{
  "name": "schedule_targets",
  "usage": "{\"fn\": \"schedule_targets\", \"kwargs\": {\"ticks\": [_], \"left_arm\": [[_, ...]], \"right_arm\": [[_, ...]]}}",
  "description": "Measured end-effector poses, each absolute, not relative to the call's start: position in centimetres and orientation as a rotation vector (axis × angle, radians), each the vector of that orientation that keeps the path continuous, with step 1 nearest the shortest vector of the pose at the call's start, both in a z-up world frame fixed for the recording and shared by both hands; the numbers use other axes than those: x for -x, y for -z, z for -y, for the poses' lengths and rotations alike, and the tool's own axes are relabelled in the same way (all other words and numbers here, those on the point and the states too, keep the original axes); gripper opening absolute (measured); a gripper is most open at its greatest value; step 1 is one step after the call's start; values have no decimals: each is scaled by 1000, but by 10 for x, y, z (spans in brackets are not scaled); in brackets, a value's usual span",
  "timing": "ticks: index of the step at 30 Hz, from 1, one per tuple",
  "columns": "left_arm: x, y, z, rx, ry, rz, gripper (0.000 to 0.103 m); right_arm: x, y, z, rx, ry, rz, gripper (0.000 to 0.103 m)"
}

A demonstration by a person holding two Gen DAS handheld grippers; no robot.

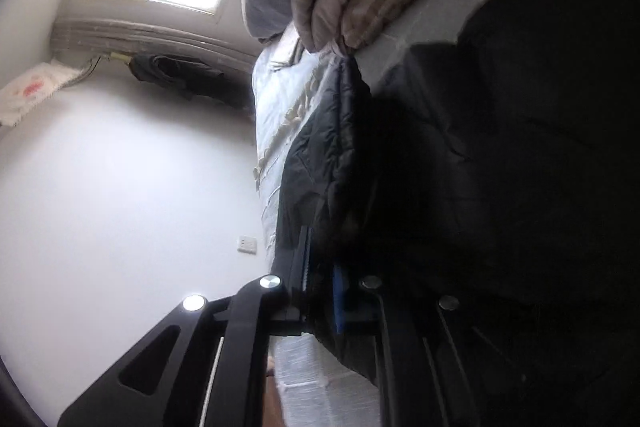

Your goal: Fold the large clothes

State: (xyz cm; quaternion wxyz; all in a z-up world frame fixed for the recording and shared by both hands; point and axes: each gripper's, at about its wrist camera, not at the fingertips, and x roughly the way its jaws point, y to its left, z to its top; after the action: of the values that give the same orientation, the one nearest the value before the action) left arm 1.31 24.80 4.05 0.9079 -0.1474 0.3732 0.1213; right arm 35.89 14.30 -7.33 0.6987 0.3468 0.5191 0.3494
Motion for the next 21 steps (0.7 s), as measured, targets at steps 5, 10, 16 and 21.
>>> {"fn": "schedule_targets", "kwargs": {"ticks": [5,10,16,21], "left_arm": [[-13,-40,-245,305,-241,-771,96],[-14,-38,-243,302,-237,-780,96],[-17,-36,-235,285,-228,-789,96],[-20,-33,-223,270,-211,-800,96]], "right_arm": [[-350,45,-135,-704,-792,-1061,7],[-344,-3,-110,-664,-817,-948,7],[-332,-76,-14,-622,-787,-780,7],[-318,-95,98,-607,-650,-718,7]]}}
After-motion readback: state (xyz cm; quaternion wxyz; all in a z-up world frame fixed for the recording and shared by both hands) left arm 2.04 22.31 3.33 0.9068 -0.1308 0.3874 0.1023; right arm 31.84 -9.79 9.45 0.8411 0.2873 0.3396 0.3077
